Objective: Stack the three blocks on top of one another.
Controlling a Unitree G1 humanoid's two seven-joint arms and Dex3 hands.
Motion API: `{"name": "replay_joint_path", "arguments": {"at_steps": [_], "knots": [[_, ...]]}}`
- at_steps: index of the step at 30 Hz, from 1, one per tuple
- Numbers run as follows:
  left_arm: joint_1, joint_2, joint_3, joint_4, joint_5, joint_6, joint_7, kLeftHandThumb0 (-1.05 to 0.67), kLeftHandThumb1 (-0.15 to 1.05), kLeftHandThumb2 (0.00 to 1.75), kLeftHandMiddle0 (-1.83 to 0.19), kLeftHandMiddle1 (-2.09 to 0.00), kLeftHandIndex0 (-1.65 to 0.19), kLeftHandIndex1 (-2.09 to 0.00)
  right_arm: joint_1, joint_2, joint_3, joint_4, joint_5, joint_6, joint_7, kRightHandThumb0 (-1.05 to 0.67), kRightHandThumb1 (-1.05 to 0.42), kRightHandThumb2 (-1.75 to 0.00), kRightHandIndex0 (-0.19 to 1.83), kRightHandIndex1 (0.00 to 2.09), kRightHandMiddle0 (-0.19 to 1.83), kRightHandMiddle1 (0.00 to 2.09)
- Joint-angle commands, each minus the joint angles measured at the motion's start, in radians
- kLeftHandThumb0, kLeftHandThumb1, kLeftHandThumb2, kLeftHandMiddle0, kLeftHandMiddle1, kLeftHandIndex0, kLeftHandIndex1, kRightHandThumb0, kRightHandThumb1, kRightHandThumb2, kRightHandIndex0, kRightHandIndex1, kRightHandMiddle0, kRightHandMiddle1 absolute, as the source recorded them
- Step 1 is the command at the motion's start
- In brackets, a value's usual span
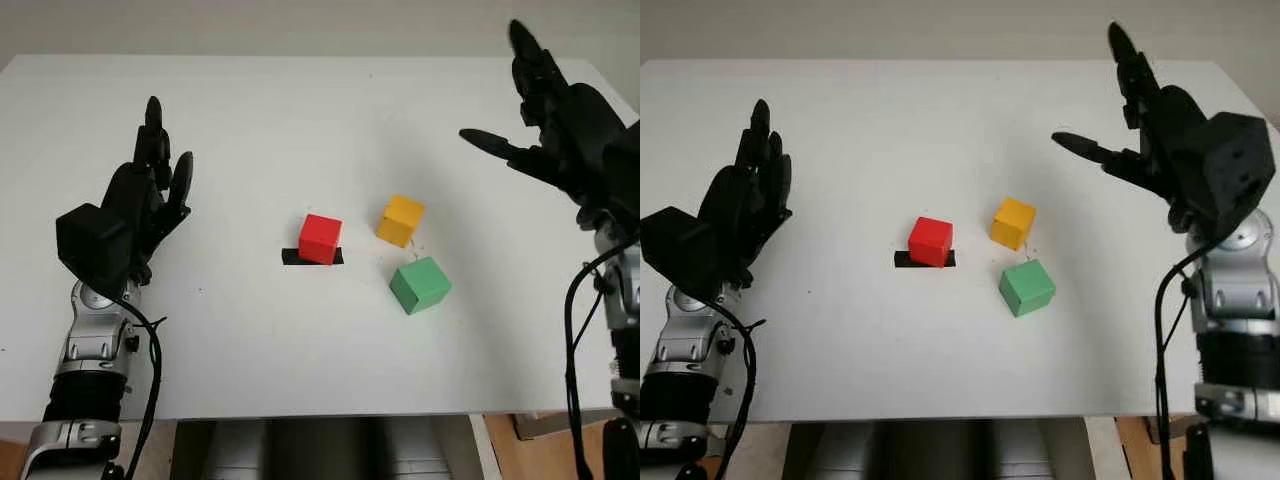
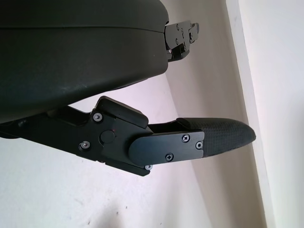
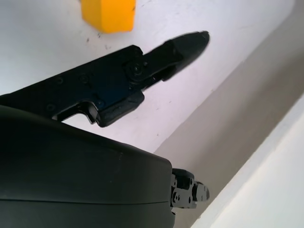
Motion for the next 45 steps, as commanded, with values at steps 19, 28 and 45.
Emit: {"name": "replay_joint_path", "arguments": {"at_steps": [19, 28, 45], "knots": [[-0.002, -0.024, -0.003, 0.038, 0.048, -0.073, 0.03, -0.82, 1.05, 0.47, 0.11, -0.06, 0.12, -0.06, -0.36, -0.172, 0.419, 0.32, -0.641, -0.49, -0.12, -0.48, -0.78, -0.06, 0.21, 0.14, 0.32, 0.19], [-0.009, -0.023, -0.014, 0.052, 0.092, -0.073, 0.051, -0.82, 1.05, 0.49, 0.12, -0.06, 0.12, -0.06, -0.429, -0.173, 0.487, 0.424, -0.723, -0.652, -0.203, -0.46, -0.79, -0.06, 0.24, 0.1, 0.39, 0.17], [0.001, -0.01, -0.031, 0.036, 0.154, -0.071, 0.087, -0.84, 1.05, 0.52, 0.09, -0.06, 0.1, -0.06, -0.417, -0.186, 0.516, 0.413, -0.715, -0.751, -0.121, -0.47, -0.8, -0.06, 0.27, 0.07, 0.44, 0.12]]}}
